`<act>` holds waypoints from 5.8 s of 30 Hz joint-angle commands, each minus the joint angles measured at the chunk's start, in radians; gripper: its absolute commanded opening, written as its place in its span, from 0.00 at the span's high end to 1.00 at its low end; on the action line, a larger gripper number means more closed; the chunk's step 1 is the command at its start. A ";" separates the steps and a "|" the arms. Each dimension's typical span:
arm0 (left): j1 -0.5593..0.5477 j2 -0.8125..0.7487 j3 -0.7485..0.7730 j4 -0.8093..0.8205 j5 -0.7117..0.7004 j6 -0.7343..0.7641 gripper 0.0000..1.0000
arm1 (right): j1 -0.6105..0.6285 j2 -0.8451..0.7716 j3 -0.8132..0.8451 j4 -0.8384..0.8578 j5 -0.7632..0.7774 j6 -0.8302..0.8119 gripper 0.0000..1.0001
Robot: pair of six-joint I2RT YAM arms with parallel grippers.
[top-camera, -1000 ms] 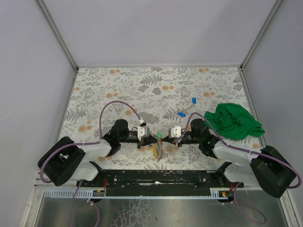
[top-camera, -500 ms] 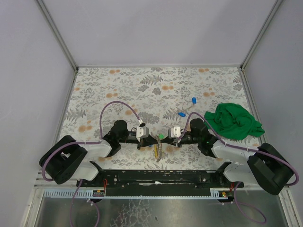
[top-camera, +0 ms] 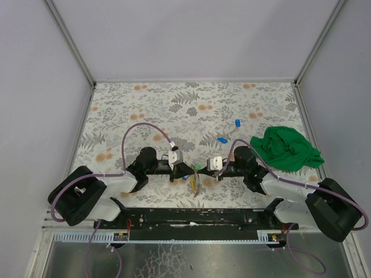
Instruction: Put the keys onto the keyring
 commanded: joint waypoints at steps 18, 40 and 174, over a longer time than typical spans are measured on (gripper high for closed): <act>-0.001 -0.065 0.051 -0.014 -0.161 -0.138 1.00 | 0.026 -0.048 -0.002 -0.001 0.065 -0.094 1.00; -0.007 0.031 -0.091 0.499 -0.296 -0.436 1.00 | 0.056 -0.034 0.023 0.023 0.093 -0.089 1.00; -0.041 -0.003 0.025 0.021 0.031 0.032 0.74 | 0.152 -0.063 0.375 -0.666 0.169 -0.393 1.00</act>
